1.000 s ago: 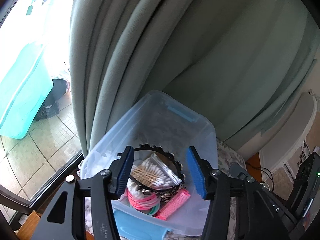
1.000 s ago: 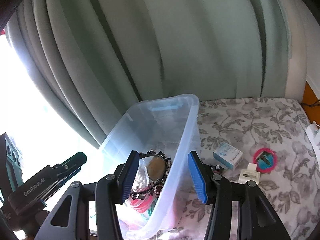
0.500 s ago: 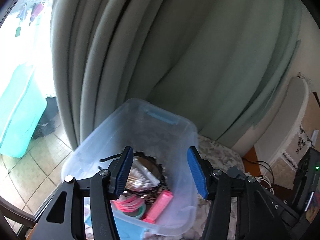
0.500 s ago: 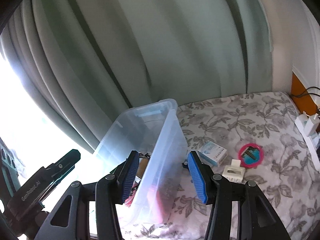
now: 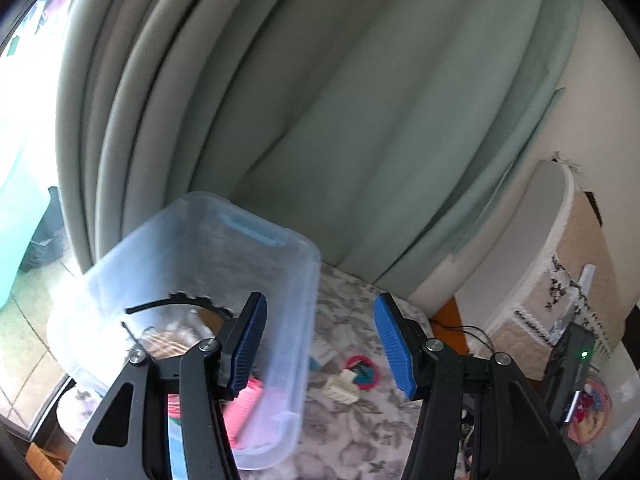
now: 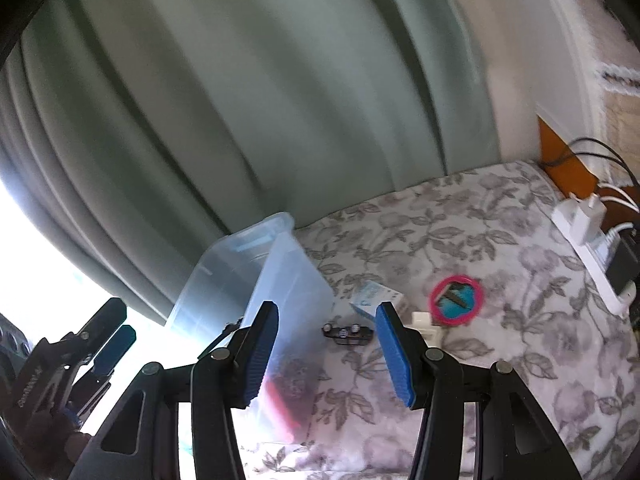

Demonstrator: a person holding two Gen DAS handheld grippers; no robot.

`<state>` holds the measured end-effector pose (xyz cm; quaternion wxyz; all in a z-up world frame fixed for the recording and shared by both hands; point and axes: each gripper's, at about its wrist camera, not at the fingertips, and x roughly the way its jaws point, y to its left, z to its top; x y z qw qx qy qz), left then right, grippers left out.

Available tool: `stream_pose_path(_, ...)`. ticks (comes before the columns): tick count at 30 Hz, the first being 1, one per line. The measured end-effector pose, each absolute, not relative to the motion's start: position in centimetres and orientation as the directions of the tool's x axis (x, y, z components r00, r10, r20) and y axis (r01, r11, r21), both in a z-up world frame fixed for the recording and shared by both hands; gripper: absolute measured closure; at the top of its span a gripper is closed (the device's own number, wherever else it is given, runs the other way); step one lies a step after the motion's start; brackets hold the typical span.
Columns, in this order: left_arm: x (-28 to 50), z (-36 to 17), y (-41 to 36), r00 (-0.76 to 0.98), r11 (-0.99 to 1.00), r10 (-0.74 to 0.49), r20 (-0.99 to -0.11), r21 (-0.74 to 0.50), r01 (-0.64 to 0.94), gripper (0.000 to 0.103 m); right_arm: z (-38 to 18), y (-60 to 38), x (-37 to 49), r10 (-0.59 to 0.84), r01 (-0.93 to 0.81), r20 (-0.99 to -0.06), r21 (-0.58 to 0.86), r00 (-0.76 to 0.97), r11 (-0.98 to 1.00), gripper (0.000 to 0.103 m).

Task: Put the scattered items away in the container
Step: 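Withdraw both tools from the box toward the white clip and pink mirror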

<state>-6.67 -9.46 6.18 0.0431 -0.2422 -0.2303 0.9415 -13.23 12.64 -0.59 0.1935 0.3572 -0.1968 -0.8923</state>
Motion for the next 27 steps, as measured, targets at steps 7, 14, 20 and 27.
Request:
stream_pose_path(7,-7.4,6.7,-6.3,-0.876,-0.879,0.273,-0.397,-0.472,-0.060,0.046,-1.4,15.8,-13.3,-0.475,0.154,-0.571,0.519,-0.670,-0.841,0.048)
stream_pose_path(14,-9.0,6.0,-0.9,-0.825,-0.920,0.309,-0.473,-0.370,-0.132,0.046,-2.7,19.6,-13.6,-0.471,0.102,-0.576,0.556,-0.668,-0.825,0.048)
stream_pose_path(20,-9.9,5.3,2.9,-0.790,-0.941,0.309,-0.530,-0.294,-0.170,0.041,-3.8,22.4,-13.7,-0.470,0.069,-0.581,0.578,-0.664,-0.813,0.048)
stream_pose_path(27,-11.5,3.2,4.8,-0.753,-0.966,0.236,-0.615,-0.235,-0.110,0.036,-5.2,24.9,-13.8,-0.474,0.036,-0.587,0.603,-0.657,-0.797,0.048)
